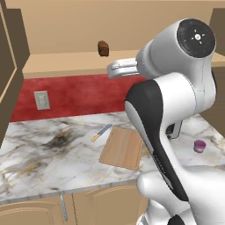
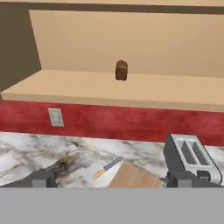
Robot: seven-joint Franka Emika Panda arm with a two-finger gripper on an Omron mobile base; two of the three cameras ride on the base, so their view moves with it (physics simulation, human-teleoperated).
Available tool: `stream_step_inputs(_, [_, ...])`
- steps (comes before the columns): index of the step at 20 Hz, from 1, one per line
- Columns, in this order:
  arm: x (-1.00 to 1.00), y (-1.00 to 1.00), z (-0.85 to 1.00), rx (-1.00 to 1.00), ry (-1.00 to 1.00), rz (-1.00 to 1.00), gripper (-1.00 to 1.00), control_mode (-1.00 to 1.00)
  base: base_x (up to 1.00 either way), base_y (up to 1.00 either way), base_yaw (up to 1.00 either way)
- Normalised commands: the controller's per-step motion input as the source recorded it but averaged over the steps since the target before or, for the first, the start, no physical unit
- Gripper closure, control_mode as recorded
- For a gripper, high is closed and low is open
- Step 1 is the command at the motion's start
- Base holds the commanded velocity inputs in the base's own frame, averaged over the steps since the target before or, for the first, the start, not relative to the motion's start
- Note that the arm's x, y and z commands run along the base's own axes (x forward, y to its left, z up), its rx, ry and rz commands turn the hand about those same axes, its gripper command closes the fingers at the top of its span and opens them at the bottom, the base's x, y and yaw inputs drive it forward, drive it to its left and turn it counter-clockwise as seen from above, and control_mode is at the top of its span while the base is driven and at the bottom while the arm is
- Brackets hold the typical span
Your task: Pick the bread, place it on the cutting board, pick the jam, place it on the counter, and close the cabinet.
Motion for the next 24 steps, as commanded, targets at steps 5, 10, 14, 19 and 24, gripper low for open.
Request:
stream_step_inputs(5, [0.29, 0.01, 0.0, 0.0, 0.0, 0.0, -1.0, -1.0, 0.0, 0.0, 0.0])
stream_step_inputs(10, [0.3, 0.02, 0.0, 0.0, 0.0, 0.0, -1.0, -1.0, 0.0, 0.0, 0.0])
stream_step_inputs(14, [0.28, 0.02, 0.0, 0.0, 0.0, 0.0, -1.0, -1.0, 0.0, 0.0, 0.0])
stream_step_inputs(19, [0.32, 0.01, 0.0, 0.0, 0.0, 0.0, -1.0, -1.0, 0.0, 0.0, 0.0])
stream_step_inputs(24, [0.37, 0.0, 0.0, 0.0, 0.0, 0.0, -1.0, -1.0, 0.0, 0.0, 0.0])
